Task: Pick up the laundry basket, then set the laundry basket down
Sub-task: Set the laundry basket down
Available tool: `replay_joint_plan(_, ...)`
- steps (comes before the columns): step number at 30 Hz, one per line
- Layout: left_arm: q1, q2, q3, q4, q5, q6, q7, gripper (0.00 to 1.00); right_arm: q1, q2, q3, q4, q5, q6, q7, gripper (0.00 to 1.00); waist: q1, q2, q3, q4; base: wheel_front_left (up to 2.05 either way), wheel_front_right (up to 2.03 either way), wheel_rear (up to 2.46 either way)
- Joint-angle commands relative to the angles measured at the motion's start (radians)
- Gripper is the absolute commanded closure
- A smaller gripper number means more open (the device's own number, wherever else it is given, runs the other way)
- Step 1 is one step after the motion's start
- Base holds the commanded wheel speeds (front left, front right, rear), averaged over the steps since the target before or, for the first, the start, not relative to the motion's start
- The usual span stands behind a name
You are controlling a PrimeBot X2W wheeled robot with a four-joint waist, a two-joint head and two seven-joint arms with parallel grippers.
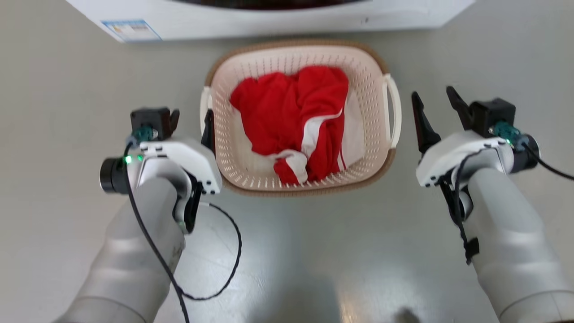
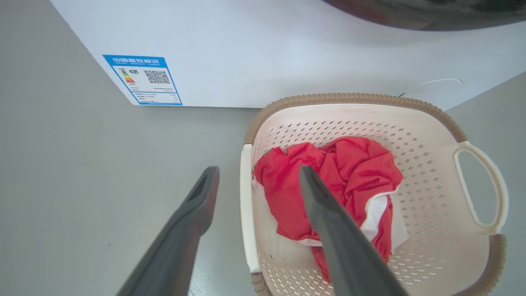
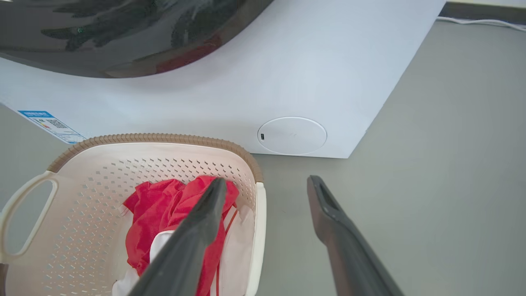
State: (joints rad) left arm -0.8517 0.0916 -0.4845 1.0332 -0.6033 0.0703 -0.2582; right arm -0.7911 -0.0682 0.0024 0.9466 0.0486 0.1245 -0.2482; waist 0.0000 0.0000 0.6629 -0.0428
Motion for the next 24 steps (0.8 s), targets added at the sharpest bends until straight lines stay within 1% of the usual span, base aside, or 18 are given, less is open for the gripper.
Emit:
replay_joint_plan(1,0.045,0.022,0.036,-0.026,0.015,0.004,-0.004,0.00,0.052,0.008,0.000,-0.033,-0.022,0.006,-0.014,0.00,0.0000,0.0000,-0.065,0.009,0.00,0.00,0.00)
replay_joint_plan(9,0.159,0.019,0.131,-0.087,0.053,-0.023,-0.004,0.00,0.149,-0.010,-0.059,-0.088,-0.070,0.006,-0.014,0.00,0.0000,0.0000,-0.207,0.021,0.00,0.00,0.00)
replay_joint_plan(10,0.159,0.019,0.131,-0.087,0.053,-0.023,-0.004,0.00,0.149,-0.010,-0.059,-0.088,-0.070,0.006,-0.014,0.00,0.0000,0.0000,-0.207,0.021,0.00,0.00,0.00)
replay_joint_plan(12,0.193,0.018,0.154,-0.106,0.067,-0.028,-0.004,0.00,0.173,-0.012,-0.068,-0.099,-0.076,0.006,-0.014,0.00,0.0000,0.0000,-0.243,0.020,0.00,0.00,0.00)
replay_joint_plan(24,0.415,0.003,0.288,-0.219,0.142,-0.082,-0.004,0.00,0.319,-0.019,-0.104,-0.196,-0.088,0.006,-0.014,0.00,0.0000,0.0000,-0.427,0.006,0.00,0.00,0.00)
